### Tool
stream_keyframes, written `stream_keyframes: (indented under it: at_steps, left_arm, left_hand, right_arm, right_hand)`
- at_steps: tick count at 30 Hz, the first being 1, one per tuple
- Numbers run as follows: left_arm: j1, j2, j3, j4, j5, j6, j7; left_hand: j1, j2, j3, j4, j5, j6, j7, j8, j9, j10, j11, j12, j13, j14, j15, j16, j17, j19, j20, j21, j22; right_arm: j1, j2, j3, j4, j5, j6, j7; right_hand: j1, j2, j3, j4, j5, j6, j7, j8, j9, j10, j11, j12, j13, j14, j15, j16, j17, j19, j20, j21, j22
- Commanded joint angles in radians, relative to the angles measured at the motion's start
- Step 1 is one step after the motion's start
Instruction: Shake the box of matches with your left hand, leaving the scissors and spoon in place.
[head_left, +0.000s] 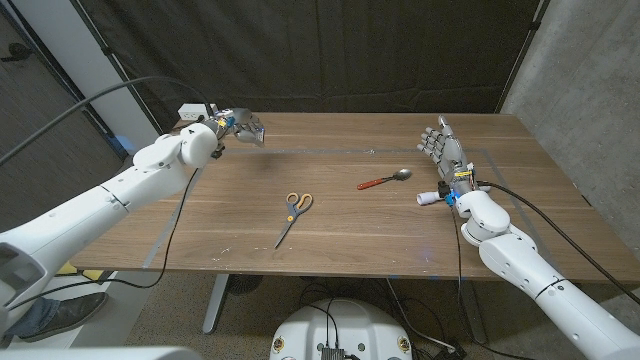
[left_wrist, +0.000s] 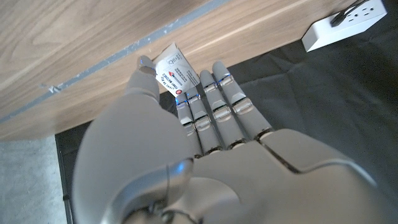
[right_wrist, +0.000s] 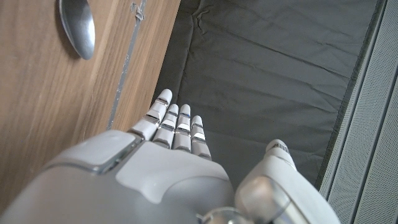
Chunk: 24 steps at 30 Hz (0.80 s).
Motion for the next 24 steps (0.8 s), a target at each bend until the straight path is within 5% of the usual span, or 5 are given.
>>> stream_keyframes:
  at_steps: [1, 9, 14, 18, 24]
  left_arm:
    - [0.100, -0.033, -0.101, -0.056, -0.083, -0.087, 0.196]
    - [0.119, -0.118, -0.155, 0.030, -0.197, -0.337, 0.351]
    - [0.114, -0.208, -0.188, 0.152, -0.364, -0.604, 0.385]
    - [0.090, -0.285, -0.196, 0.304, -0.623, -0.840, 0.241]
    - [0.071, -0.373, -0.199, 0.471, -0.963, -0.981, -0.039]
  left_hand:
    - [0.008, 0.014, 0.014, 0.009, 0.003, 0.009, 0.006, -0.002, 0.001, 0.016, -0.005, 0.002, 0.005, 0.016, -0.090, -0.004, 0.002, 0.000, -0.023, -0.003, 0.002]
    - [0.007, 0.014, 0.015, 0.011, 0.002, 0.011, 0.006, -0.004, 0.001, 0.015, -0.006, -0.001, 0.007, 0.013, -0.090, -0.007, 0.002, 0.000, -0.025, -0.005, 0.002]
    - [0.013, 0.018, 0.019, 0.009, 0.002, 0.007, 0.007, -0.007, 0.002, 0.011, -0.007, -0.004, 0.007, 0.004, -0.088, -0.012, 0.003, -0.004, -0.023, -0.008, 0.003]
    - [0.017, 0.021, 0.022, 0.008, 0.002, 0.007, 0.008, -0.009, 0.002, 0.009, -0.006, -0.005, 0.008, 0.003, -0.089, -0.012, 0.003, -0.007, -0.023, -0.010, 0.003]
    - [0.021, 0.027, 0.026, 0.009, 0.001, -0.009, 0.014, -0.019, 0.002, -0.005, 0.002, -0.011, 0.010, -0.012, -0.084, -0.019, 0.004, -0.018, -0.019, -0.016, 0.003]
  right_arm:
    - [-0.001, 0.006, -0.009, 0.016, 0.004, 0.025, 0.028]
    - [-0.017, 0.014, -0.009, 0.020, 0.008, 0.042, 0.027]
    - [-0.032, 0.008, -0.002, 0.007, 0.008, 0.038, 0.016]
    - [-0.036, 0.008, 0.000, 0.007, 0.009, 0.038, 0.013]
    - [-0.038, 0.002, 0.001, 0.000, 0.010, 0.019, 0.005]
  right_hand:
    - [0.002, 0.008, -0.003, -0.004, -0.001, 0.008, 0.002, 0.002, 0.002, 0.008, 0.003, 0.004, 0.002, 0.012, 0.000, -0.002, 0.005, 0.011, -0.004, -0.006, 0.002]
    - [0.002, 0.008, -0.003, -0.004, -0.001, 0.007, 0.002, 0.002, 0.002, 0.009, 0.004, 0.004, 0.002, 0.013, 0.001, -0.002, 0.005, 0.012, -0.004, -0.008, 0.002]
    - [0.002, 0.009, -0.003, -0.004, -0.001, 0.008, 0.002, 0.002, 0.002, 0.009, 0.005, 0.004, 0.002, 0.014, 0.000, -0.002, 0.005, 0.013, -0.005, -0.009, 0.002]
    - [0.002, 0.009, -0.003, -0.004, -0.001, 0.008, 0.002, 0.002, 0.002, 0.009, 0.005, 0.004, 0.002, 0.014, 0.000, -0.002, 0.005, 0.014, -0.005, -0.010, 0.002]
    - [0.002, 0.010, -0.004, -0.004, -0.001, 0.008, 0.001, 0.002, 0.002, 0.008, 0.004, 0.004, 0.002, 0.014, 0.000, -0.002, 0.005, 0.015, -0.005, -0.012, 0.002]
